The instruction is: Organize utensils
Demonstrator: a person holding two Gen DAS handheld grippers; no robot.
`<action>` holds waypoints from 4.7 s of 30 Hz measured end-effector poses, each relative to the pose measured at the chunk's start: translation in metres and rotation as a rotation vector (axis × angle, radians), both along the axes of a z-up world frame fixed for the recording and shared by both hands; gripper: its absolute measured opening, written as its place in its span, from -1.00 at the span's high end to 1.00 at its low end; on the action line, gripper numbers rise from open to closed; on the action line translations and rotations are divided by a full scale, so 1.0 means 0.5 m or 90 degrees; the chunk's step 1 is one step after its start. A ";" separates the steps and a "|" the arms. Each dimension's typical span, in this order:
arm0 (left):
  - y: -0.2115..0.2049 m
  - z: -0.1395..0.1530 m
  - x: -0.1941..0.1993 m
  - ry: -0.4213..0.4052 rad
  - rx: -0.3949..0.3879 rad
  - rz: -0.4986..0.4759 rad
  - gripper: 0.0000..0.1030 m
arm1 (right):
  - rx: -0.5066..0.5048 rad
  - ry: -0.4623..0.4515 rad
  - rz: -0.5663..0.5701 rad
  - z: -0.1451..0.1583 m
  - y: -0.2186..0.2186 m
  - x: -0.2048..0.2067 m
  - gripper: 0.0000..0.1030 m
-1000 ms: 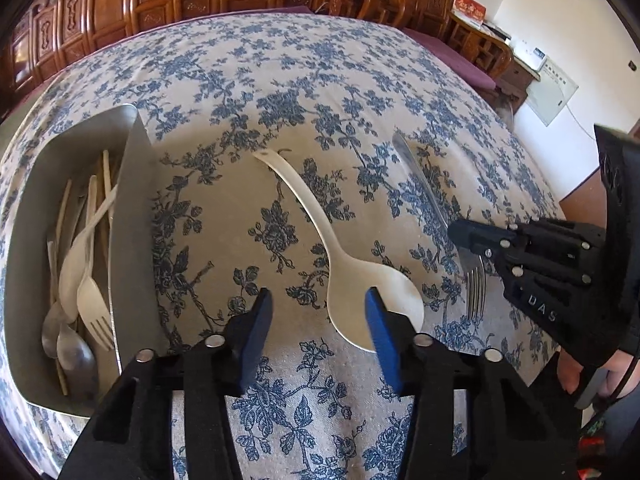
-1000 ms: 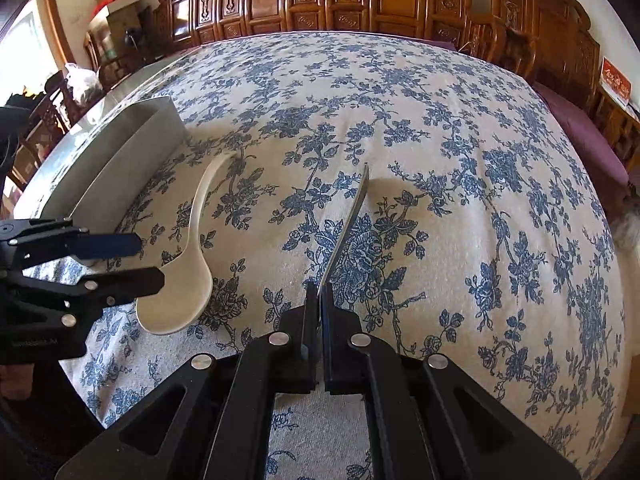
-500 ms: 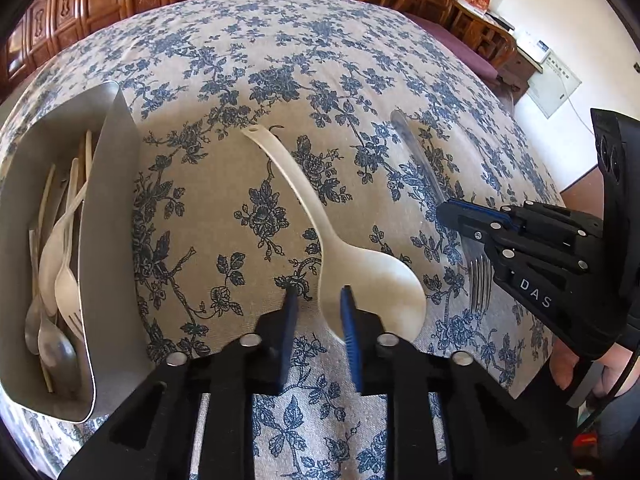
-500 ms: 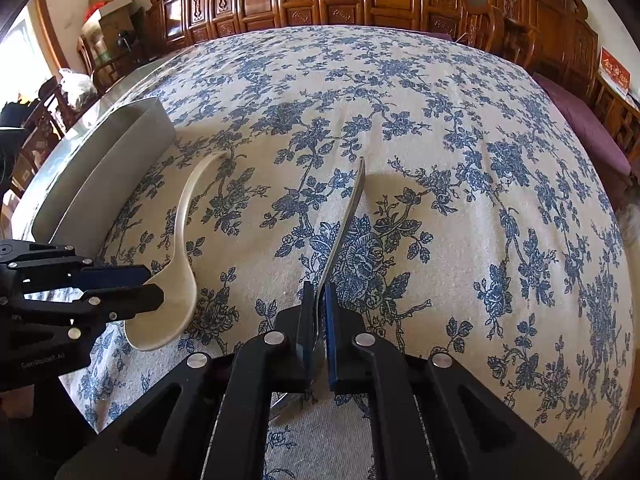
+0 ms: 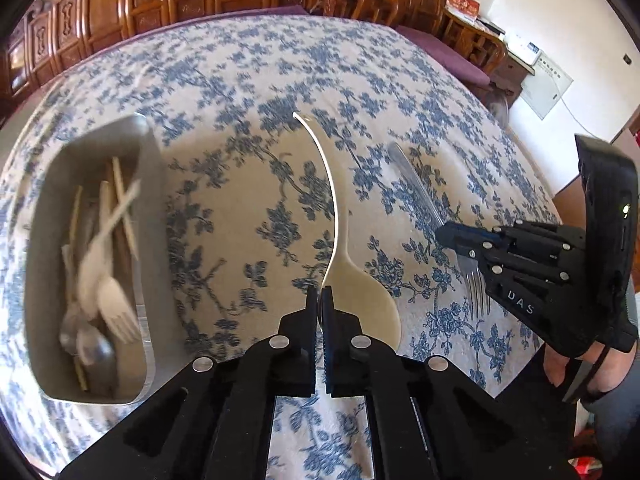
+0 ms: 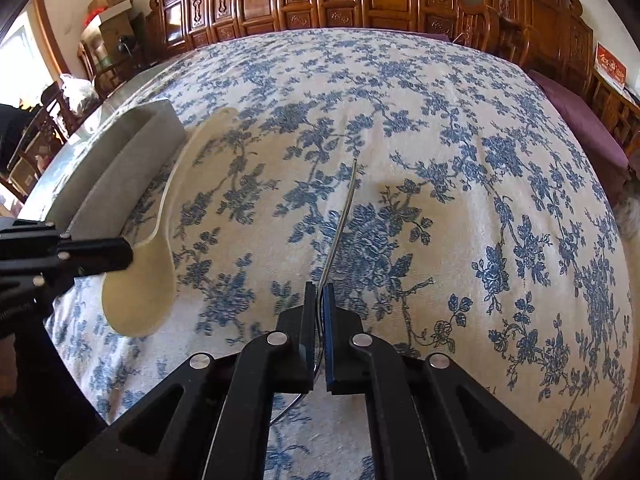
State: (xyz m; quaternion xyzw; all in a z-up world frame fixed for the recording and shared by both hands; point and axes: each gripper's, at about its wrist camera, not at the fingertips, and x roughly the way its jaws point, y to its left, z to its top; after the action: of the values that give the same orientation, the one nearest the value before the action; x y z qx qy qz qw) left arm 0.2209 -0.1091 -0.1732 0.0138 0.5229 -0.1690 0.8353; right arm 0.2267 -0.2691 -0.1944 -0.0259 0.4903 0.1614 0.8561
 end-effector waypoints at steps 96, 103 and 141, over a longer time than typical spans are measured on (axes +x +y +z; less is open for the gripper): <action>0.449 0.176 -0.066 -0.118 0.033 0.178 0.95 | 0.109 0.094 0.097 0.057 0.541 0.139 0.91; 0.444 0.187 -0.079 -0.122 0.039 0.177 0.95 | 0.117 0.074 0.110 0.072 0.545 0.128 0.86; 0.250 0.281 -0.295 -0.236 0.051 0.150 -0.85 | 0.046 -0.256 -0.057 0.368 0.156 -0.295 -0.95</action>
State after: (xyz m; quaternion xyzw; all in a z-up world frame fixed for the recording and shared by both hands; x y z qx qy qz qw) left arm 0.0734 0.0161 -0.0326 0.0168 0.3650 -0.0436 0.9298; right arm 0.0794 -0.1909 -0.0106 -0.0052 0.3040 0.1324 0.9434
